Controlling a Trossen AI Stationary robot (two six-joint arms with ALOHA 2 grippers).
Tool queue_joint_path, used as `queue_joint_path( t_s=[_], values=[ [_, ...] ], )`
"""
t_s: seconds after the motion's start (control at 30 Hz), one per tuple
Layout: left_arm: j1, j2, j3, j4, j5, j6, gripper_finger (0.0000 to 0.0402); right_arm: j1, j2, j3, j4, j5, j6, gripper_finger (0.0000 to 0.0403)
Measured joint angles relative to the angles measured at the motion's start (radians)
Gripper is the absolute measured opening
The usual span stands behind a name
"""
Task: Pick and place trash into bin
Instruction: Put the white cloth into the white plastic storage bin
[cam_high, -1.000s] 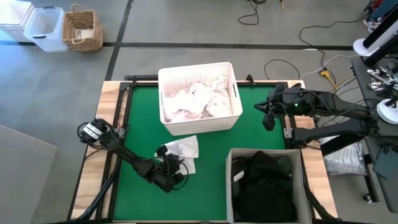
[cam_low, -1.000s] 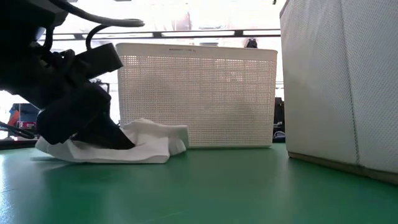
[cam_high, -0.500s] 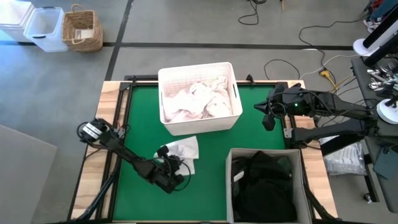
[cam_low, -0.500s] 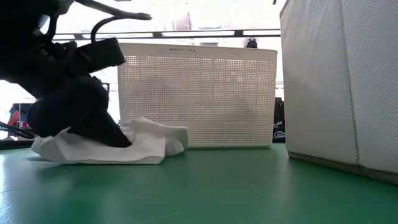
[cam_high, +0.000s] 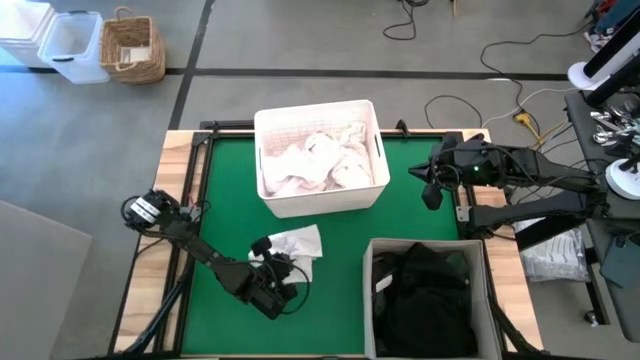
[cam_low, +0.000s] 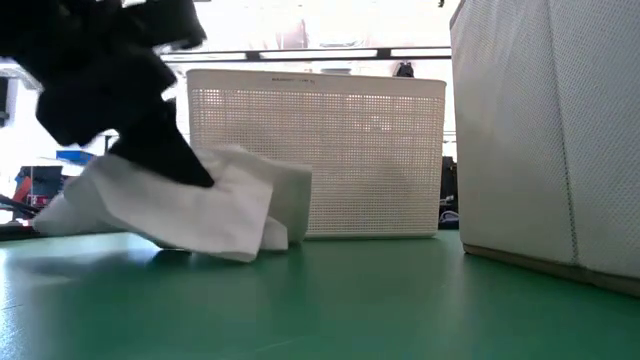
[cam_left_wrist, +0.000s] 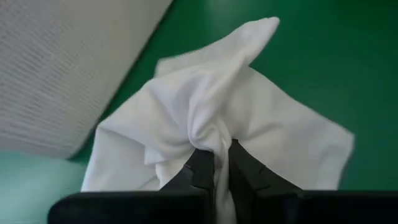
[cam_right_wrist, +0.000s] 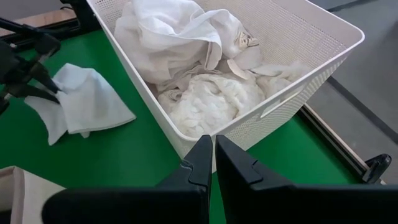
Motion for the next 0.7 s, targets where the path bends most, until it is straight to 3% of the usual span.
queue_joint_path(
  t_s=[0.43, 0.7],
  values=[
    [-0.127, -0.001, 0.2, -0.266, -0.191, -0.058, 0.0002, 0.0, 0.0, -0.002, 0.004, 0.0, 0.0, 0.0013],
    [-0.177, -0.001, 0.308, -0.316, -0.363, 0.073, 0.0002, 0.0, -0.001, -0.014, 0.011, 0.0, 0.001, 0.0013]
  ],
)
